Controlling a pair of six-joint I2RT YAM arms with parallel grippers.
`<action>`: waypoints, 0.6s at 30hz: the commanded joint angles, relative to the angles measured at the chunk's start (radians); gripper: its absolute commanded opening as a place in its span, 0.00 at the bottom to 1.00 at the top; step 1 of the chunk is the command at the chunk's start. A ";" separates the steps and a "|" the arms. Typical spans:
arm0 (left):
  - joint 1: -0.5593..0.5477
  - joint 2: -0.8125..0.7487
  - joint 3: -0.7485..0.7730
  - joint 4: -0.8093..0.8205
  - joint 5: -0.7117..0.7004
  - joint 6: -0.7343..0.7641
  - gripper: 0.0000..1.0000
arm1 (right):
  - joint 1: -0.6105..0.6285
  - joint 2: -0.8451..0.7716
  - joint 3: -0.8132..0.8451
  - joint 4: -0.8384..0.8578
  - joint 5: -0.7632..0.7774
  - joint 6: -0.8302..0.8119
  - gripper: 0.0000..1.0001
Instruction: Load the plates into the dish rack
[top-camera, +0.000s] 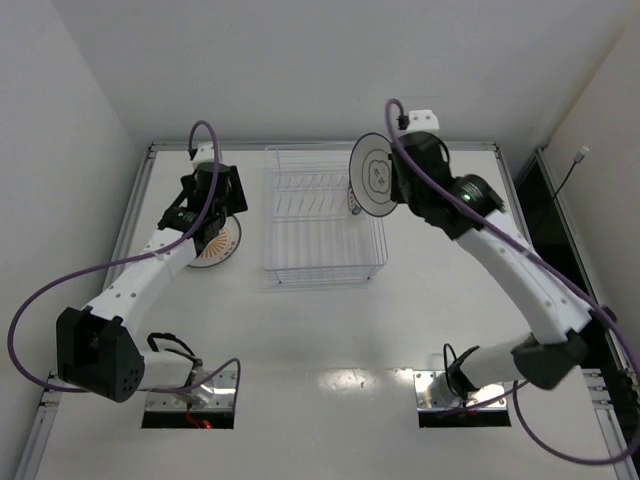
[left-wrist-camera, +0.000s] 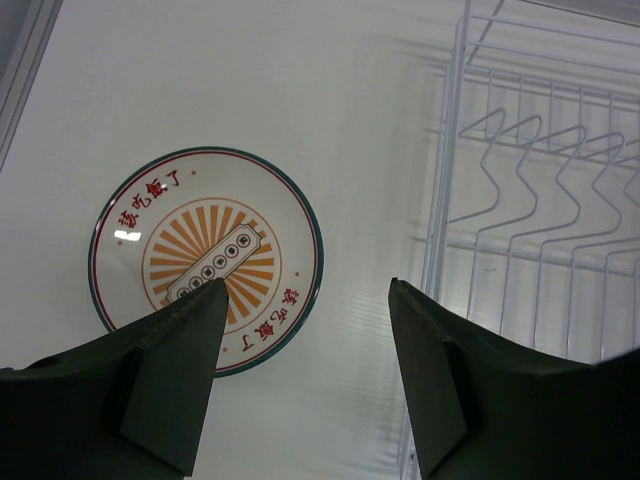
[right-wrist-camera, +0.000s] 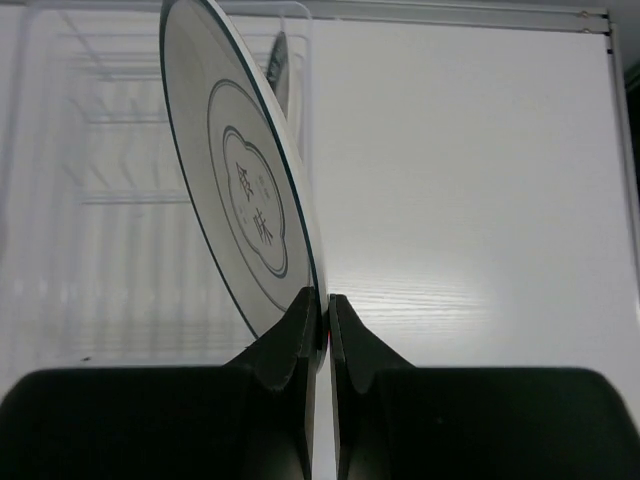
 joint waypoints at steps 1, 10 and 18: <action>-0.007 -0.026 -0.006 0.024 -0.020 -0.006 0.63 | -0.015 0.143 0.077 0.081 0.141 -0.095 0.00; -0.007 -0.016 -0.006 0.024 -0.002 -0.006 0.63 | -0.046 0.455 0.228 0.155 0.259 -0.127 0.00; -0.007 0.002 0.004 0.013 0.020 -0.006 0.63 | -0.036 0.784 0.620 -0.022 0.316 -0.034 0.00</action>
